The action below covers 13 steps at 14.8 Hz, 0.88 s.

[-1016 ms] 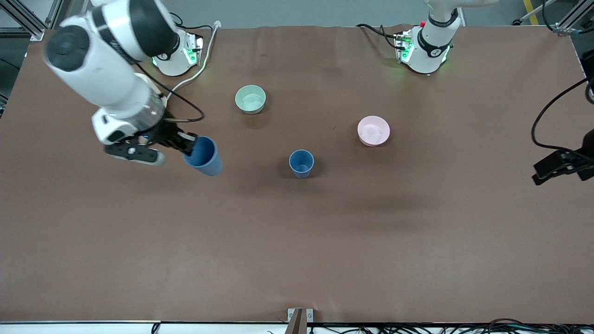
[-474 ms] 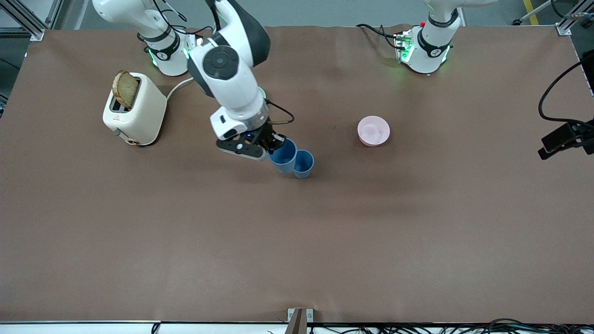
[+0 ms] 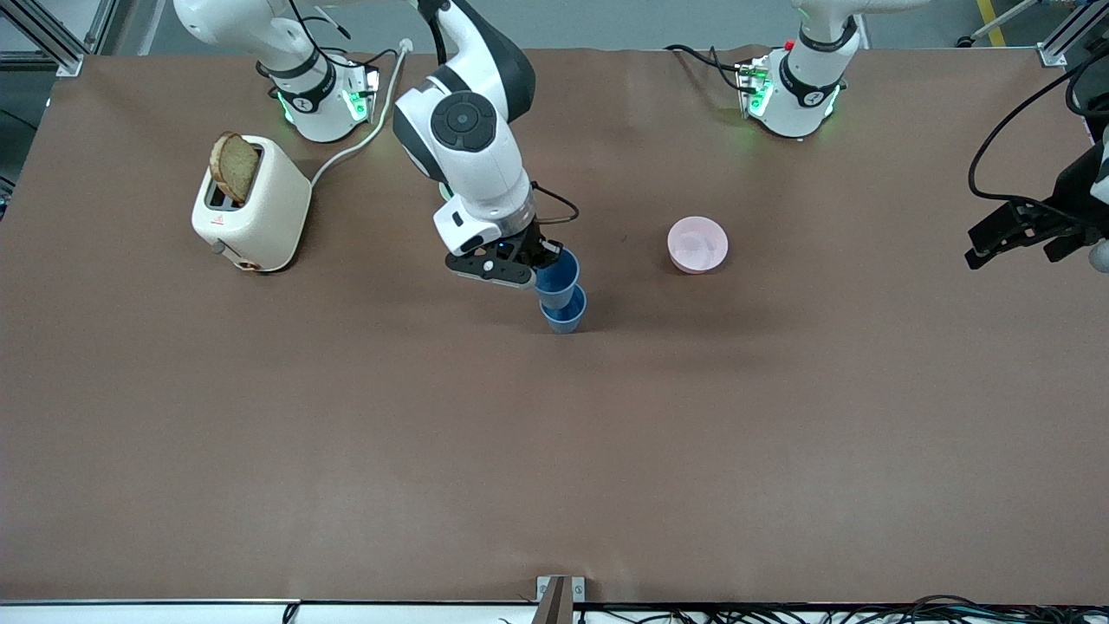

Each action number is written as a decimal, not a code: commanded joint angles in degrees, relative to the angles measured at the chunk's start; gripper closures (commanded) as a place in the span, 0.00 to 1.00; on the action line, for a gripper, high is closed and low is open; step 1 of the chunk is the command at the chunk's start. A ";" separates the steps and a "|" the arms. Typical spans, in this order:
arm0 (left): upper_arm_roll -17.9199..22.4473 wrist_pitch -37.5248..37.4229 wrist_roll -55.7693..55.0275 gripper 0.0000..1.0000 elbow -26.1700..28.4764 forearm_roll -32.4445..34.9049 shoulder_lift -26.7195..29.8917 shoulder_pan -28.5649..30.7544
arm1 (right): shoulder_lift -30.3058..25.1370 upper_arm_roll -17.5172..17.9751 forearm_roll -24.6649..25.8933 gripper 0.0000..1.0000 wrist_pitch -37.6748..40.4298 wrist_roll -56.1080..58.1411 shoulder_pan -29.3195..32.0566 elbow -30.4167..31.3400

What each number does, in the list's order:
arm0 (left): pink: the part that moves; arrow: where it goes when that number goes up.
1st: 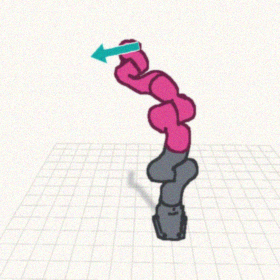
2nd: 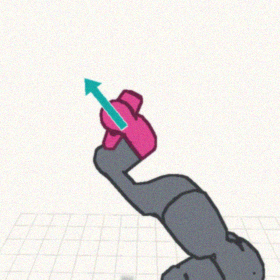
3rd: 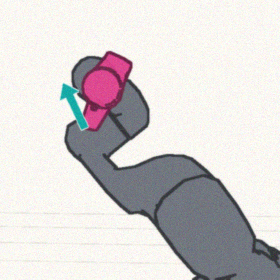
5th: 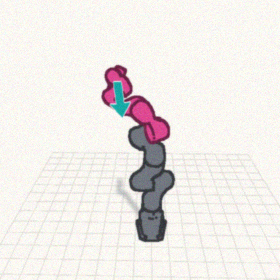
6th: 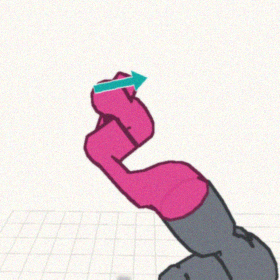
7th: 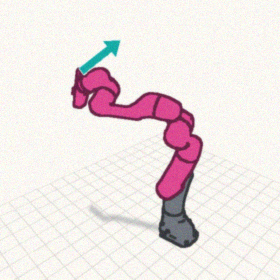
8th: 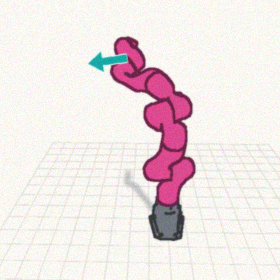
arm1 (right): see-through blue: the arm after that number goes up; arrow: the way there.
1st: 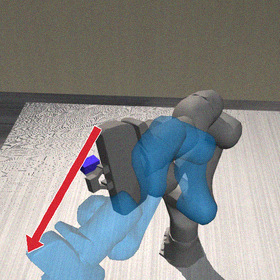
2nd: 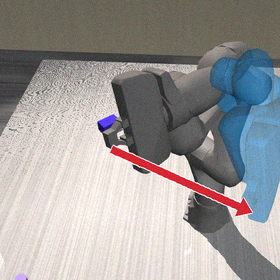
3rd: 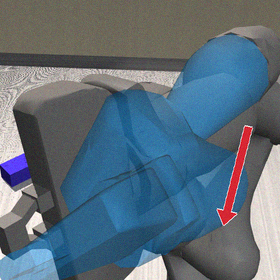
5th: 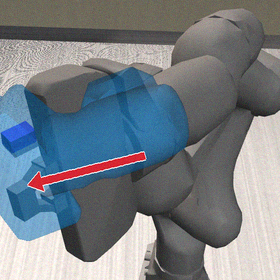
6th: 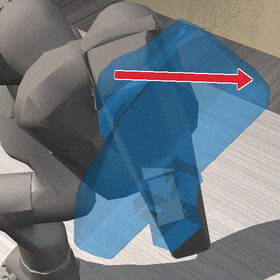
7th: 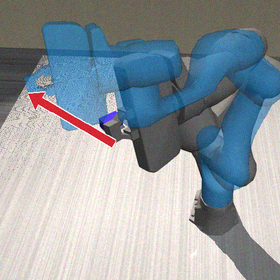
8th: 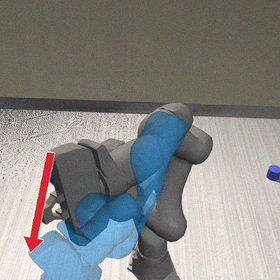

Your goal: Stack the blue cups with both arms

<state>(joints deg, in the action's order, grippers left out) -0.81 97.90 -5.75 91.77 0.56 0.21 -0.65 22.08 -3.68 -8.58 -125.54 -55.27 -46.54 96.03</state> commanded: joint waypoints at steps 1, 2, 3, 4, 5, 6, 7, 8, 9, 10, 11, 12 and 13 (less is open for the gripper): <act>-0.51 0.81 0.31 0.00 -1.06 -0.47 -0.12 0.13 | 1.38 -0.62 -1.97 1.00 -2.42 -0.37 -1.36 0.04; -0.59 0.46 0.04 0.00 -1.07 -0.47 -0.38 0.21 | 1.74 -0.62 -1.97 1.00 -2.43 -0.37 -1.54 0.04; -0.59 -0.24 0.39 0.00 -1.16 -0.30 -0.21 0.39 | 1.83 -0.62 -1.97 1.00 -2.43 -0.37 -1.72 0.04; -0.51 -0.77 0.91 0.00 -1.25 -0.29 -0.04 0.74 | 1.83 -0.62 -1.97 1.00 -2.43 -0.37 -1.72 0.04; -0.42 -0.95 1.09 0.00 -1.33 -0.47 -0.04 0.74 | 1.83 -0.71 -1.88 1.00 -2.34 -0.28 -1.72 0.13; -0.42 -0.95 1.01 0.00 -1.42 -0.56 -0.04 0.66 | 1.83 -0.71 -1.88 0.99 -2.25 -0.28 -1.80 0.30; -0.42 -0.95 1.01 0.00 -1.34 -0.47 -0.04 0.65 | 1.83 -0.71 -1.88 0.99 -2.16 -0.02 -1.80 0.30; -0.42 -0.95 1.09 0.00 -1.25 -0.47 -0.04 0.65 | 1.91 -0.71 -1.88 0.99 -2.16 0.16 -1.72 0.30; -0.42 -1.04 0.92 0.00 -1.25 -0.38 -0.04 0.57 | 1.92 -0.71 -1.71 0.99 -2.16 0.25 -1.63 0.39; -0.50 -1.65 0.92 0.00 -1.25 -0.21 -0.04 0.57 | 2.18 -0.71 -1.62 0.98 -2.25 0.25 -1.72 0.39; -0.59 -2.53 1.09 0.00 -1.33 -0.47 -0.04 0.65 | 2.79 -0.71 -1.44 0.98 -2.25 0.25 -1.80 0.39; -0.59 -2.71 1.09 0.00 -1.33 -0.56 -0.04 0.57 | 3.06 -0.71 -1.44 0.97 -2.25 0.25 -2.07 0.39; -0.68 -2.71 1.09 0.00 -1.33 -0.47 -0.04 0.48 | 3.32 -0.71 -1.35 0.95 -2.25 0.25 -2.50 0.48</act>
<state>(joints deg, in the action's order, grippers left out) -0.95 96.55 -5.58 91.49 0.56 0.17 -0.53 24.89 -3.78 -9.15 -127.42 -55.22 -47.76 96.08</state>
